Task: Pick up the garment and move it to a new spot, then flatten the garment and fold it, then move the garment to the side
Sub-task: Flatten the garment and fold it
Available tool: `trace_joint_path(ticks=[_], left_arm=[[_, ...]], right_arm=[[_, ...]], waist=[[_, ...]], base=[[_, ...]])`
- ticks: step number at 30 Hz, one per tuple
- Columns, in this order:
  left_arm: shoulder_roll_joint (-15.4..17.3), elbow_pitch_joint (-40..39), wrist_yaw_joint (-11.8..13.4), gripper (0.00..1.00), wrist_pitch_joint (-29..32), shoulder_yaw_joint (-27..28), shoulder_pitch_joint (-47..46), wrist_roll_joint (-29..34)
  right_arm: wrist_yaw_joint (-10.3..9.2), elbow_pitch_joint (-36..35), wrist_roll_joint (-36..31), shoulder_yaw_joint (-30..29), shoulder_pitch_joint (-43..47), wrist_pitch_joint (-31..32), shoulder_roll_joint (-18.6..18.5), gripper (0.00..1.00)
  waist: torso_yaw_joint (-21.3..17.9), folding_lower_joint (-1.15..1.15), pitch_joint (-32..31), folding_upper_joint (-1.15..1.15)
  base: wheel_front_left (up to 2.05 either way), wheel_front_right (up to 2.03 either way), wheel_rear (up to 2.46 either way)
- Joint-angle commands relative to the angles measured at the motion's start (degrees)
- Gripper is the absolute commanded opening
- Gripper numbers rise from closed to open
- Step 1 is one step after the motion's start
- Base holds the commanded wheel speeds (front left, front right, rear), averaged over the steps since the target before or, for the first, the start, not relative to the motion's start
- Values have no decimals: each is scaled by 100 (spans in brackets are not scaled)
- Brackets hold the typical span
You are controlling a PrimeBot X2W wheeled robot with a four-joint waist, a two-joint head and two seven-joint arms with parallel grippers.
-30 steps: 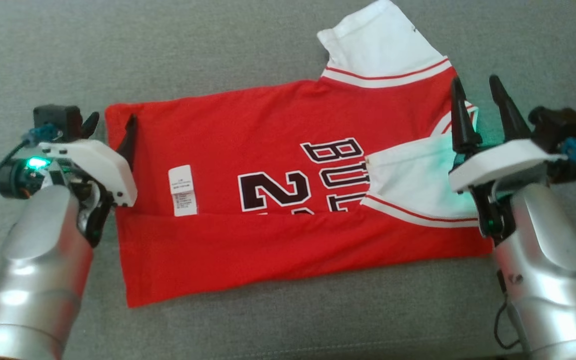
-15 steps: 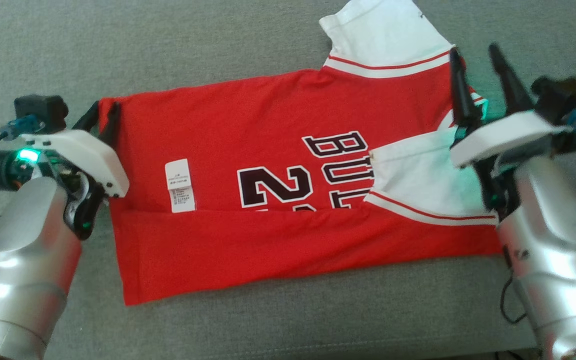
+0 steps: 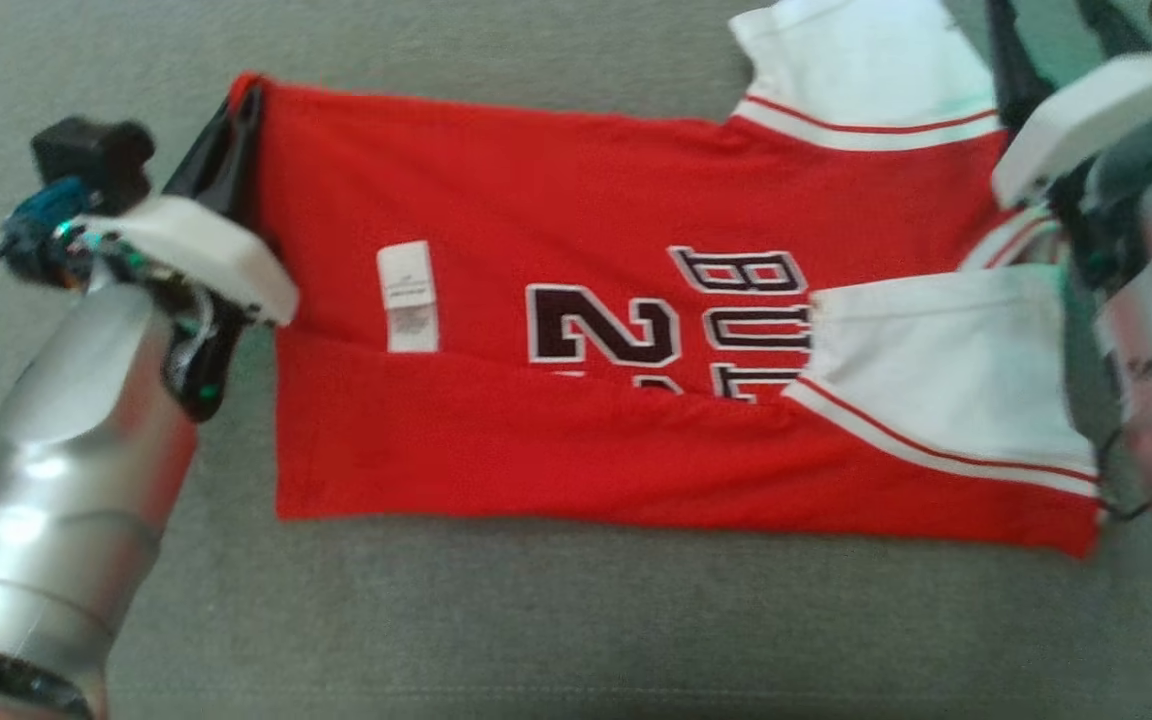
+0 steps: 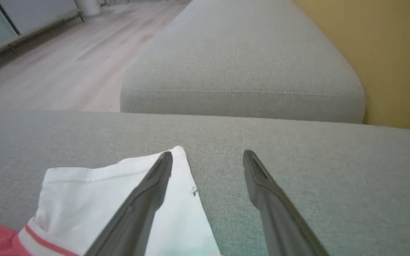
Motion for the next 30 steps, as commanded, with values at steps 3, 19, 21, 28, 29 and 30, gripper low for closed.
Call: trace_joint_path(ticks=[3,19,21,28,29,30], left_arm=[[8,-137,11,0,-262,-18,-359,18],[-531,5,11,0,-628,-808,-730,-376],[-521,44,11,0,-662,-856,-763,-424],[-475,96,47,0,-762,-547,-1045,-353],[-465,16,76,0,-764,-421,-1079,-278],[-437,-182,150,0,-766,-144,-1085,-87]], right_arm=[[19,195,-81,218,-487,501,-202,100],[19,1156,29,602,-1297,1500,-602,0],[19,1148,-9,588,-1358,1268,-665,0],[19,1075,-383,318,-1691,-182,-785,0],[19,1076,-437,265,-1752,-385,-778,0],[19,1098,-525,165,-1870,-738,-743,0]], waist=[[435,0,197,0],[1074,0,526,0],[1069,0,533,0],[1054,0,563,0],[1045,0,556,0],[1009,0,534,0]], base=[[0,0,0],[0,0,0],[0,0,0],[0,0,0],[0,0,0],[0,0,0]])
